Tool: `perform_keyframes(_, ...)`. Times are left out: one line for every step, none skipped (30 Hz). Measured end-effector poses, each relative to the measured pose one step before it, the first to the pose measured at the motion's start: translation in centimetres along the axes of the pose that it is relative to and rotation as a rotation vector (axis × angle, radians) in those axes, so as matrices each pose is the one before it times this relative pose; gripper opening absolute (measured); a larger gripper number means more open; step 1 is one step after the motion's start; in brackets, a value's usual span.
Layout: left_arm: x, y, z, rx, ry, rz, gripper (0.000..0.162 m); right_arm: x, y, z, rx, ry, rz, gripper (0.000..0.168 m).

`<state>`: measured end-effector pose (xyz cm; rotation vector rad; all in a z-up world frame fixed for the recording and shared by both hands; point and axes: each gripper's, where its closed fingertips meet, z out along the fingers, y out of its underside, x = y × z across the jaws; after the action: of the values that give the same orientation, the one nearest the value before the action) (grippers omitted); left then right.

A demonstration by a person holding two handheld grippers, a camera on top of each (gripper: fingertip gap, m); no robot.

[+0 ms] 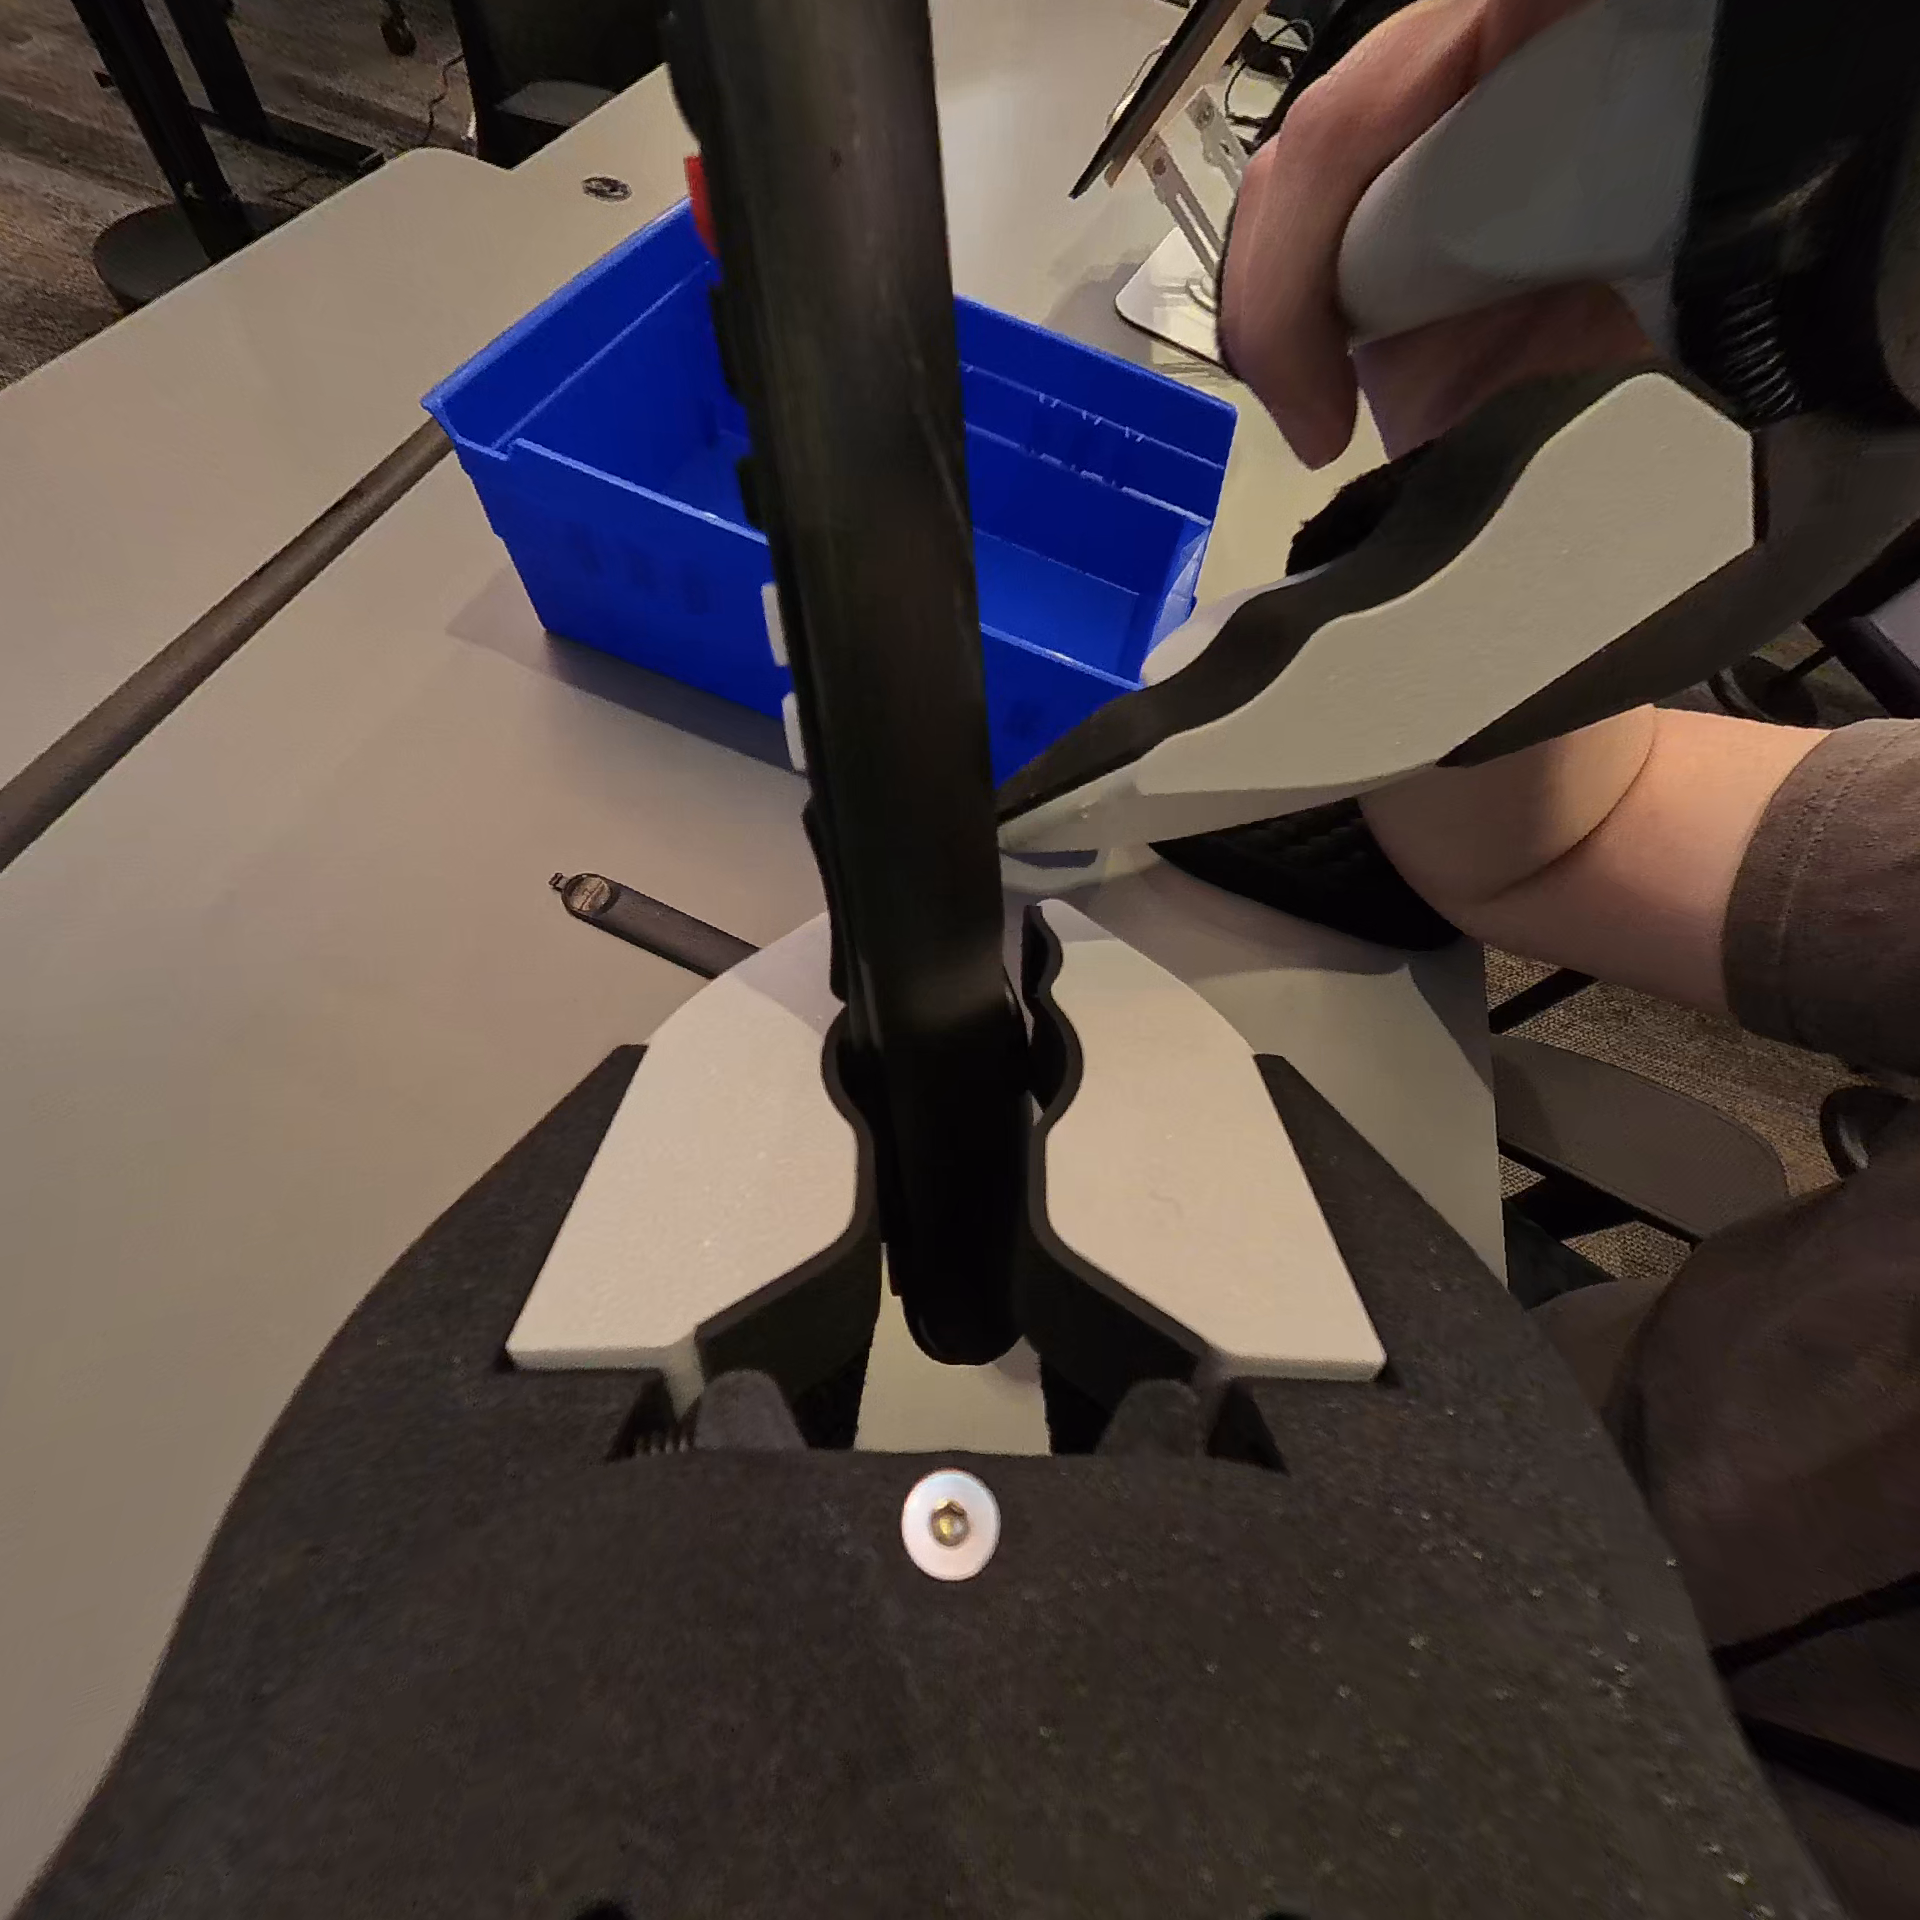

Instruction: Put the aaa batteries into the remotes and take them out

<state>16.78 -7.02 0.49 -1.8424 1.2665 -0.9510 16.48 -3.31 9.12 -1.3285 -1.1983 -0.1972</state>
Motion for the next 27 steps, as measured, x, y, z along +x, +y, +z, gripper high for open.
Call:
perform_keyframes(0.109,-0.073,-0.052,0.0056,0.0167,-0.0029,0.026,0.01,-0.075,0.003,0.0113,-0.0027,-0.001,0.109)
perform_keyframes(0.226,-0.02,0.021,0.0024,0.0278,-0.0064,0.026,-0.047,-0.055,-0.007,0.0091,-0.0066,-0.0007,0.109)
perform_keyframes(0.19,0.035,0.041,-0.001,0.0247,-0.0114,0.026,-0.048,0.0,-0.005,0.0046,-0.0062,0.001,0.11)
perform_keyframes(0.026,-0.007,0.052,0.0026,0.0071,-0.0033,0.026,-0.027,0.081,0.016,-0.001,-0.0047,0.0005,0.111)
perform_keyframes(0.061,0.104,0.087,-0.0066,0.0057,0.0007,0.027,-0.066,0.125,-0.005,-0.0055,-0.007,0.0005,0.111)
perform_keyframes(0.089,0.072,0.1,-0.0042,0.0031,0.0023,0.027,-0.062,0.098,-0.031,-0.0065,-0.0068,0.0026,0.111)
perform_keyframes(0.069,-0.024,0.064,0.0024,-0.0013,0.0042,0.027,-0.004,0.059,-0.073,-0.0038,-0.0038,0.0024,0.111)
perform_keyframes(0.073,-0.034,0.042,0.0014,-0.0019,0.0049,0.027,0.0,0.0,-0.075,-0.0005,-0.0031,0.002,0.111)
perform_keyframes(0.015,-0.051,-0.005,0.0014,-0.0067,0.0075,0.027,-0.045,-0.074,-0.06,0.003,-0.005,0.0065,0.112)
perform_keyframes(-0.122,-0.046,-0.027,0.0007,-0.0161,0.0109,0.027,-0.04,-0.127,-0.05,0.0055,-0.0051,0.0086,0.114)
perform_keyframes(-0.17,-0.054,-0.043,0.0009,-0.0194,0.0115,0.027,-0.001,-0.085,-0.053,0.0036,-0.0008,0.0021,0.115)
perform_keyframes(0.0,-0.082,-0.035,0.0035,-0.0078,0.0096,0.027,0.055,-0.015,-0.051,-0.0006,0.0051,-0.0054,0.116)
perform_keyframes(0.174,-0.126,-0.035,0.006,0.0041,0.0011,0.027,0.08,-0.003,-0.027,-0.0017,0.0091,-0.008,0.115)
perform_keyframes(0.201,-0.123,-0.02,0.0065,0.0044,0.0006,0.027,0.041,-0.091,-0.014,0.0029,0.0086,-0.0077,0.116)
perform_keyframes(0.009,-0.031,-0.018,-0.0002,-0.0102,0.0073,0.028,0.024,-0.148,-0.035,0.0052,0.0078,-0.0075,0.116)
perform_keyframes(-0.109,-0.072,-0.07,0.0004,-0.0198,0.0152,0.028,0.037,-0.113,-0.043,0.0022,0.0088,-0.0072,0.116)
perform_keyframes(-0.066,-0.08,-0.082,0.0006,-0.0179,0.0167,0.028,0.023,-0.09,-0.027,0.0018,0.0082,-0.0069,0.117)
perform_keyframes(0.132,-0.087,-0.055,0.0013,-0.0036,0.0089,0.028,0.005,-0.095,-0.016,0.0024,0.0064,-0.0067,0.119)
perform_keyframes(0.116,-0.057,-0.028,0.001,-0.001,0.0013,0.028,-0.002,-0.058,-0.038,0.0003,0.0038,-0.0041,0.119)
perform_keyframes(0.013,-0.007,0.004,-0.0003,-0.0058,0.0054,0.028,0.003,-0.004,-0.039,-0.0023,0.0011,-0.0013,0.12)
perform_keyframes(0.011,0.005,0.029,-0.0009,-0.0044,0.0059,0.028,-0.014,0.007,-0.054,-0.0019,-0.0002,-0.0018,0.119)
perform_keyframes(0.077,0.056,0.044,-0.004,0.0015,0.0036,0.028,-0.064,0.038,-0.05,-0.0029,-0.0055,-0.0001,0.119)
perform_keyframes(0.147,0.091,0.073,-0.0061,0.0069,0.0001,0.028,-0.075,0.115,-0.051,-0.007,-0.0115,0.0071,0.119)
perform_keyframes(0.102,0.0,0.092,0.0002,0.0032,-0.0008,0.029,-0.05,0.107,-0.035,-0.0045,-0.0097,0.0076,0.119)
perform_keyframes(0.019,0.007,0.07,0.0004,-0.0005,0.0004,0.029,-0.021,0.046,-0.018,0.0008,-0.0047,-0.0001,0.119)
perform_keyframes(-0.019,0.063,0.034,-0.0039,-0.0015,0.0009,0.029,-0.035,0.025,0.019,0.0003,-0.002,-0.0022,0.119)
perform_keyframes(-0.061,0.049,0.009,-0.0024,-0.0031,0.0001,0.029,-0.023,0.011,0.033,-0.0009,0.0005,-0.0017,0.119)
